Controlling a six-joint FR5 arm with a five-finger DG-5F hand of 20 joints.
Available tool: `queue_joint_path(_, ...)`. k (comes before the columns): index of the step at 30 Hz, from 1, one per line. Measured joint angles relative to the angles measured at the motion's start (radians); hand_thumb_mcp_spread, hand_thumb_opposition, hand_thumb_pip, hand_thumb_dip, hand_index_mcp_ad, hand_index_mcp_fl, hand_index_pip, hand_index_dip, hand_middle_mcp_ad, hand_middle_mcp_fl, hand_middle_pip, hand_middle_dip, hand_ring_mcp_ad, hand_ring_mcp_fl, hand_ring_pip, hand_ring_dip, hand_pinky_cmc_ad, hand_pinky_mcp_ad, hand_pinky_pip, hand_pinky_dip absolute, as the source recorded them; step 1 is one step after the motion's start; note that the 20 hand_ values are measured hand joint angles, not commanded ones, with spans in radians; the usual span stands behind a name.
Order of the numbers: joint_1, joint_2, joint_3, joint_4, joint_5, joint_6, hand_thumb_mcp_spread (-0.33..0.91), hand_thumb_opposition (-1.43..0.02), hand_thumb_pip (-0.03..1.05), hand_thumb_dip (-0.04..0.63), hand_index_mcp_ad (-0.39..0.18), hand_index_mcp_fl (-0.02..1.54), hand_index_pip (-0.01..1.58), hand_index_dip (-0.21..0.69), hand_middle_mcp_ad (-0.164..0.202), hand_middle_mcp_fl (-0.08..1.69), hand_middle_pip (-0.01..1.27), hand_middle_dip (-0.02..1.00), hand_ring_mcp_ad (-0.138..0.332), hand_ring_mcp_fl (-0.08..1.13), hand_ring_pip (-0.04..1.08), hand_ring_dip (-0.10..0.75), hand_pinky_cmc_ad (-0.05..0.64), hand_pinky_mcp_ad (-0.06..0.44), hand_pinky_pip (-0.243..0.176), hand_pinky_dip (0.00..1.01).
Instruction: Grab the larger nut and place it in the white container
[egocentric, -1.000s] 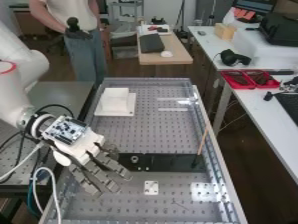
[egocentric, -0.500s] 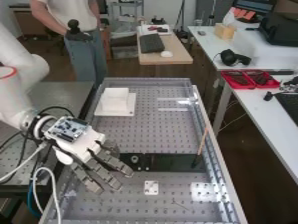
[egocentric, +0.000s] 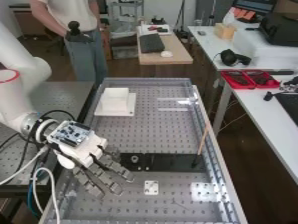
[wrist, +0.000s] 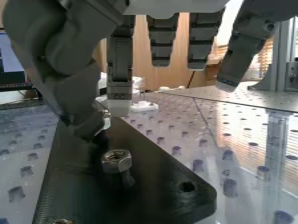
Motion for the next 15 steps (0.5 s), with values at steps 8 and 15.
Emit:
queue_joint_path(8,-0.004,0.001,0.003,-0.001,-0.01,-0.009,0.29,-0.84,0.78,0.188,-0.169,0.01,1.56,0.106,0.059,0.0,0.13,0.2,0.164,0.0,0.23,0.089,0.365,0.316,-0.103,0.78)
queue_joint_path(15,-0.002,0.007,-0.004,-0.001,-0.013,-0.006,0.29,-0.85,0.79,0.188,-0.169,0.01,1.56,0.106,0.063,0.0,0.13,0.2,0.164,0.0,0.23,0.089,0.367,0.316,-0.101,0.78)
